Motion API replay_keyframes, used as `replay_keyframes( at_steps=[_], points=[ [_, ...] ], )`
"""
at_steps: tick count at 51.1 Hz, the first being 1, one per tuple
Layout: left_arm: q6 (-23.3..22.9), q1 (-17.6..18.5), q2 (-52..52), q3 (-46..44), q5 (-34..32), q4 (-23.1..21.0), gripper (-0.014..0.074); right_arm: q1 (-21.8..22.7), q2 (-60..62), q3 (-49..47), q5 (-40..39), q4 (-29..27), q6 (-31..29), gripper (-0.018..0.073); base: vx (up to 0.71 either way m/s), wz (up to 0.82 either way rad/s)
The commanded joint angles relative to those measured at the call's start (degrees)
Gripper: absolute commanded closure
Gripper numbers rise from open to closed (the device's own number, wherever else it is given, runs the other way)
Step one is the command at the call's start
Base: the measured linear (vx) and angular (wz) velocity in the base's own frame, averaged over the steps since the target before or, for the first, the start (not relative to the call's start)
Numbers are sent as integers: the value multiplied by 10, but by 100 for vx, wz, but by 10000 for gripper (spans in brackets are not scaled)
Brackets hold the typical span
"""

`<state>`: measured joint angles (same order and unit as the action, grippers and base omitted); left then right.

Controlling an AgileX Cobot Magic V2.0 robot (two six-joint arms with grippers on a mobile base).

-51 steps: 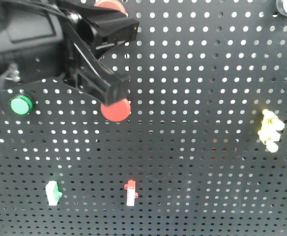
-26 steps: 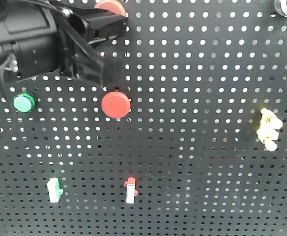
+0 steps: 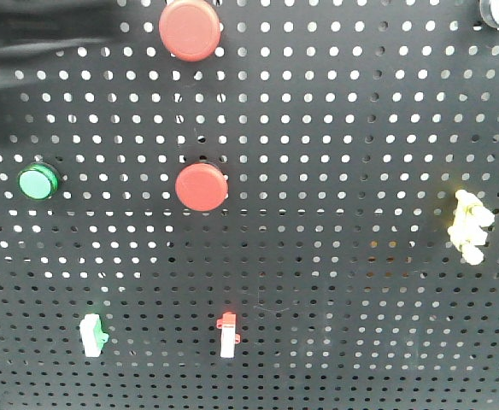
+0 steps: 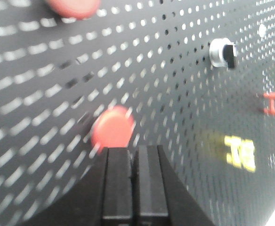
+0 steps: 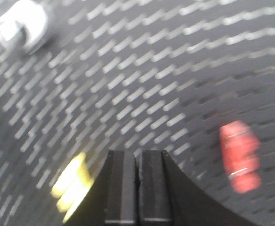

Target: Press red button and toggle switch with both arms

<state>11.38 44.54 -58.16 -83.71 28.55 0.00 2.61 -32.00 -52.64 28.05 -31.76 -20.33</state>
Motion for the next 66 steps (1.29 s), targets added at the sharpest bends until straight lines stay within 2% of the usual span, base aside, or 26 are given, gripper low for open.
replay_keyframes(
  at_steps=[1, 6, 9, 12, 16, 28, 41, 53, 66],
  points=[
    [-6, 4, 20, 18, -48, 0, 595, 4, -25, -35, -4, -136, -139, 562, 0, 0],
    [-33, 4, 27, 54, -79, 0, 595, 4, -61, -66, 25, -287, -262, 562, 0, 0],
    [-46, 4, 27, 66, -92, 0, 595, 4, -90, -87, 47, -366, -309, 562, 0, 0],
    [-53, 4, 27, 74, -98, 0, 595, 4, -118, -112, 68, -411, -345, 562, 0, 0],
    [-61, 4, 26, 75, -101, 0, 595, 4, -157, -148, 90, -440, -361, 562, 0, 0],
    [-63, 4, 26, 75, -106, 0, 595, 4, -249, -245, 124, -466, -358, 562, 0, 0],
    [-63, 4, 26, 75, -106, 0, 595, 4, -289, -265, 108, -462, -354, 562, 0, 0],
    [-63, 4, 26, 75, -107, 0, 595, 4, -287, -265, 47, -413, -358, 562, 0, 0],
    [-63, 4, 26, 75, -107, 5, 595, 4, -287, -265, 10, -341, -331, 562, 0, 0]
  ],
)
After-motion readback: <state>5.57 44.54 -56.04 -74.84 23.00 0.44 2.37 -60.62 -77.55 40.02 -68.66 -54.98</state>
